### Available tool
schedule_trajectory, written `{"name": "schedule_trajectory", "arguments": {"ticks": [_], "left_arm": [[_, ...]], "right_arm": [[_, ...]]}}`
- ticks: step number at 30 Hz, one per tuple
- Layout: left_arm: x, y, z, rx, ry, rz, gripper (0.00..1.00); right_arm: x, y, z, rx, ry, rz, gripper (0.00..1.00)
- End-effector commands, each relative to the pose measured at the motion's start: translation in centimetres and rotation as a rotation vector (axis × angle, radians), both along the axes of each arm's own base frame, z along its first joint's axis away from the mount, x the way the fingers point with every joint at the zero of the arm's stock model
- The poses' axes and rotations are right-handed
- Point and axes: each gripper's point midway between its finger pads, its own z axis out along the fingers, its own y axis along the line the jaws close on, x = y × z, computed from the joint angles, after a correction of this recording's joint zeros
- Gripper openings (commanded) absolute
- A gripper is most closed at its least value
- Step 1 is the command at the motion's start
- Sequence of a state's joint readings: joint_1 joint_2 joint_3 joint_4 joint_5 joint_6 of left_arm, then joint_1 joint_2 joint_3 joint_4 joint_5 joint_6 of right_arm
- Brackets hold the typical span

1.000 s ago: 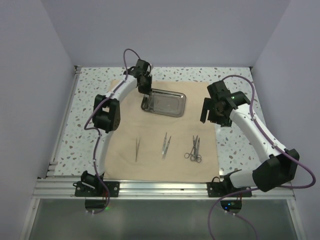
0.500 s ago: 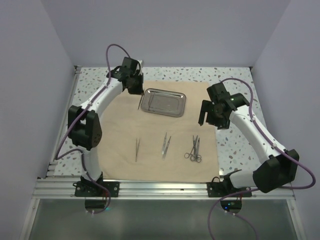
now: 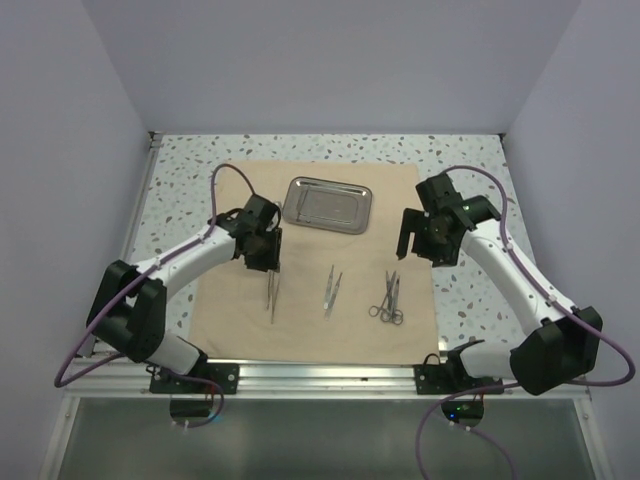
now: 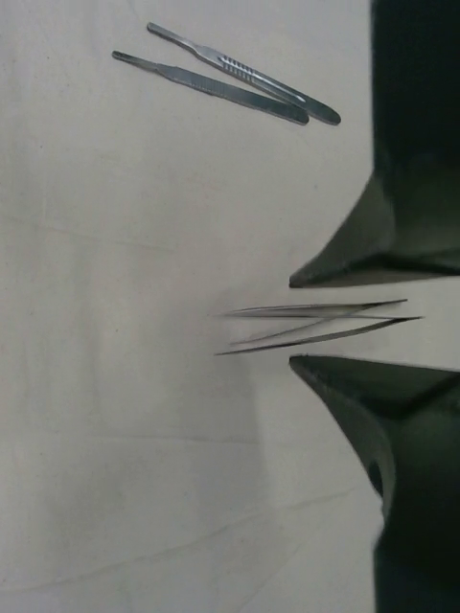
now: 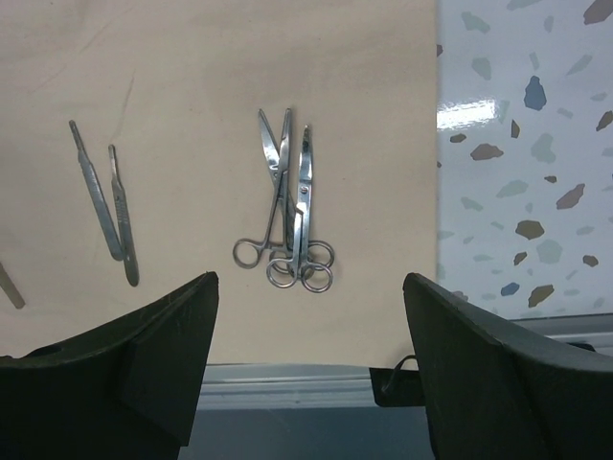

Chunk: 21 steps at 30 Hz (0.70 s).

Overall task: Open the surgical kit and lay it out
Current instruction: Place the medical item in the surgical kit, then pick up the medical item from the container.

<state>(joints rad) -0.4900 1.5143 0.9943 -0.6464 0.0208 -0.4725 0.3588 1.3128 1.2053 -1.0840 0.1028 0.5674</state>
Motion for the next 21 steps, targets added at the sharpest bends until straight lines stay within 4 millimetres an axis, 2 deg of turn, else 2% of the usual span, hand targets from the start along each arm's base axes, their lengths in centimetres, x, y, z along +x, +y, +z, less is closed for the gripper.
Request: {"name": "schedule_trajectory", "arguments": {"ticks": [1,2,3,4,5,6,7,8,10,12,13,16,17,18,19,21], "left_arm": [[0.0,-1.5,1.7,-0.061,-0.067,0.040,0.44],[-0.2,-1.5,2.0,-0.067,-0.069,0.047,0.57],[-0.3,-1.6,2.2,-0.071,-0.073,0.045,0.65],[-0.3,-1.6,2.5,-0.073,-0.076,0.046,0.68],[0.8,-1.3,3.4,-0.052,-0.120,0.057,0.77],[1.2,-1.2,3.8,-0.037,-0.131,0.057,0.79],[1.8,-1.1,4.4,-0.027,-0.149,0.055,0.80],[3.3,-1.4,5.4,-0.012,-0.183,0.042,0.80],[5.2,-1.8,6.1,-0.003,-0.206,0.026,0.80],[8.2,-3.0,6.7,0.007,-0.233,-0.006,0.79],[10.6,-3.9,6.9,0.007,-0.246,-0.011,0.78],[14.4,-4.5,6.6,0.022,-0.266,-0.027,0.76],[16.7,-5.2,6.2,0.026,-0.276,-0.029,0.75],[18.0,-5.4,5.9,0.030,-0.282,-0.026,0.74],[20.3,-5.9,5.2,0.028,-0.287,-0.019,0.73],[22.3,-5.8,4.2,0.049,-0.276,-0.015,0.70]], "right_arm": [[-0.1,0.0,1.1,0.021,-0.045,0.020,0.82],[-0.1,-0.2,1.1,0.011,-0.047,0.017,0.82],[-0.2,-0.2,1.2,0.012,-0.052,0.016,0.82],[-0.2,-0.4,1.2,0.005,-0.051,0.013,0.82],[-0.2,-0.4,1.2,0.003,-0.052,0.012,0.82],[-0.3,-0.4,1.3,0.004,-0.053,0.011,0.82],[-0.2,-0.4,1.3,0.004,-0.056,0.004,0.82],[-0.3,-0.5,1.2,0.003,-0.055,-0.001,0.82],[-0.3,-0.4,1.1,0.006,-0.050,-0.010,0.82],[-0.2,-0.5,1.1,0.003,-0.052,-0.018,0.82],[-0.1,-0.6,1.2,0.002,-0.056,-0.026,0.82],[0.0,-0.9,1.5,-0.013,-0.064,-0.038,0.82],[0.1,-1.0,1.7,-0.019,-0.070,-0.043,0.82],[0.3,-1.2,1.8,-0.031,-0.075,-0.050,0.82],[0.3,-1.3,2.0,-0.037,-0.077,-0.050,0.82],[0.4,-1.6,2.3,-0.049,-0.081,-0.061,0.82]]}}
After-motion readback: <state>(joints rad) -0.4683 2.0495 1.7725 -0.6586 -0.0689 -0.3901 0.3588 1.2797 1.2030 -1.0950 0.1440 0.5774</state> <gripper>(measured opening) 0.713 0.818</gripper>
